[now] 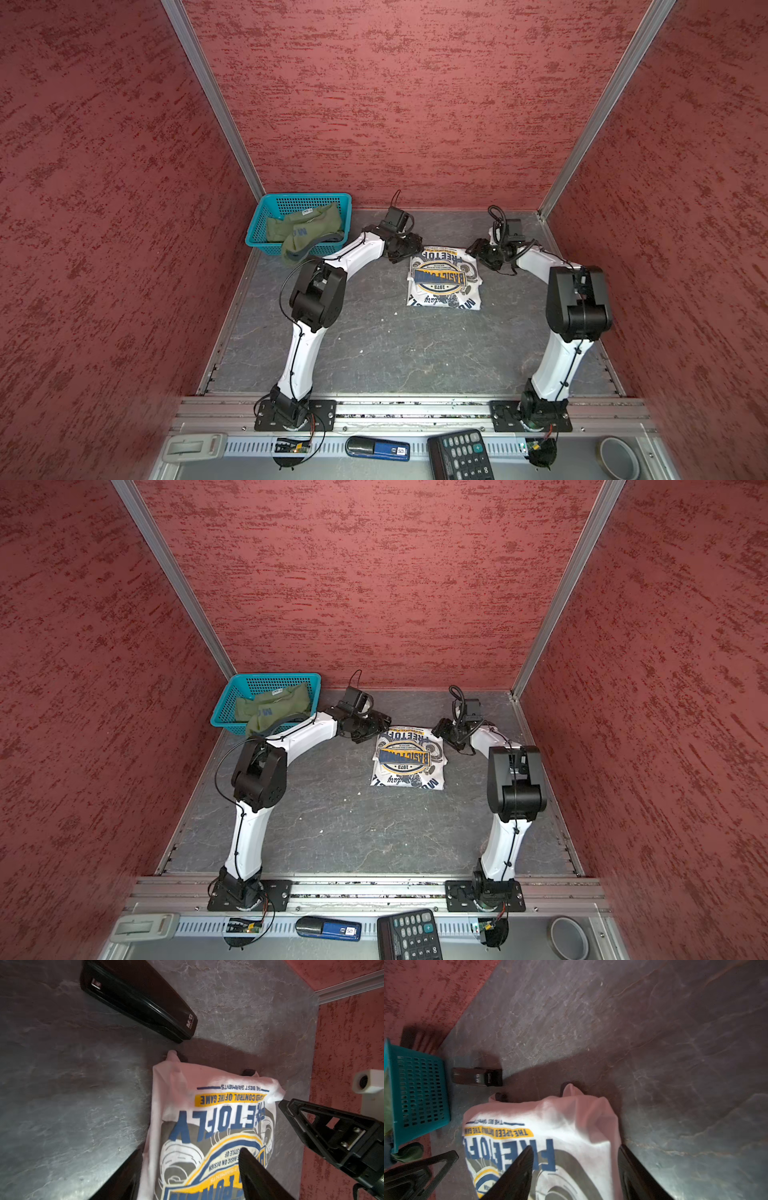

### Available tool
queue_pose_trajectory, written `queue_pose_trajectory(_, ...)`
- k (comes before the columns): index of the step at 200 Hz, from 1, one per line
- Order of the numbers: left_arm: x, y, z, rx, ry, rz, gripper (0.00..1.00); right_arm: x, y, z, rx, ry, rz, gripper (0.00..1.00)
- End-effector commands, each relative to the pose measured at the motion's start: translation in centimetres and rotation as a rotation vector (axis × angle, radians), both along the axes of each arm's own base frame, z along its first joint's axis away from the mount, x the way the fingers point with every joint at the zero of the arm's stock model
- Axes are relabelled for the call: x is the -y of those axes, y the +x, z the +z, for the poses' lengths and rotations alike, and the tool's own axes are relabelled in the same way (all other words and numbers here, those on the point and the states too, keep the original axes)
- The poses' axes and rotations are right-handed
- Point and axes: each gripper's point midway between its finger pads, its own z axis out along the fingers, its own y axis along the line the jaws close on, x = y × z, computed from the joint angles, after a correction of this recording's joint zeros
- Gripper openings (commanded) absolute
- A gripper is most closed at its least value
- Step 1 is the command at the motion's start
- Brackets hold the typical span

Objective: Fold and stack the tank tops

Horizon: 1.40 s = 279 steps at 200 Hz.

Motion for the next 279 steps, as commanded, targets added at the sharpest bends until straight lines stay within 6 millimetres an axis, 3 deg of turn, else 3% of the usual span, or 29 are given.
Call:
queue_pose_trajectory(1, 0.6, 0.7, -1.8, 0.004, 0.023, -0.021, 0.73, 0.1, 1.7, -0.4, 0.032, -0.022, 0.011, 0.66)
queue_pose_trajectory(42, 1.3, 1.9, -4.2, -0.017, 0.032, -0.018, 0.7, -0.1, 2.6, -2.1, -0.002, -0.01, 0.012, 0.63)
queue_pose_trajectory(70, 1.5, 1.6, -5.6, -0.046, 0.043, -0.01, 0.62, 0.1, 1.8, -3.8, -0.059, -0.02, -0.005, 0.55)
queue_pose_trajectory(93, 1.9, 0.1, -5.4, -0.044, 0.041, -0.024, 0.56, 0.8, -0.1, -3.9, -0.08, -0.042, -0.038, 0.45)
queue_pose_trajectory(150, 2.5, -6.8, -2.6, 0.013, -0.007, -0.053, 0.41, 1.1, -4.5, -0.5, -0.012, -0.05, -0.059, 0.31)
queue_pose_trajectory(177, 2.9, -8.3, -1.0, 0.031, -0.051, -0.059, 0.4, 1.3, -4.6, 0.6, 0.009, -0.065, -0.059, 0.35)
queue_pose_trajectory(192, 3.5, -8.2, 0.4, 0.052, -0.087, -0.069, 0.4, 1.6, -4.1, 1.1, 0.016, -0.084, -0.062, 0.41)
queue_pose_trajectory(205, 2.9, -7.7, 0.8, 0.069, -0.05, -0.041, 0.43, 1.6, -3.5, 1.4, 0.029, -0.095, -0.053, 0.47)
queue_pose_trajectory(217, 0.8, -6.9, 0.1, 0.043, 0.02, 0.037, 0.51, 1.2, -2.8, 1.3, 0.036, -0.089, -0.021, 0.52)
queue_pose_trajectory(238, -1.9, -5.4, -1.1, 0.01, 0.053, 0.128, 0.54, 0.7, -1.8, 0.5, 0.019, -0.094, 0.012, 0.59)
queue_pose_trajectory(252, -1.9, -4.4, -1.8, 0.012, 0.066, 0.106, 0.55, 0.6, -1.1, 0.0, 0.019, -0.097, 0.019, 0.62)
queue_pose_trajectory(279, 0.3, -3.3, -2.4, 0.018, 0.033, 0.032, 0.55, 0.2, -0.3, -1.2, -0.001, -0.095, 0.035, 0.64)
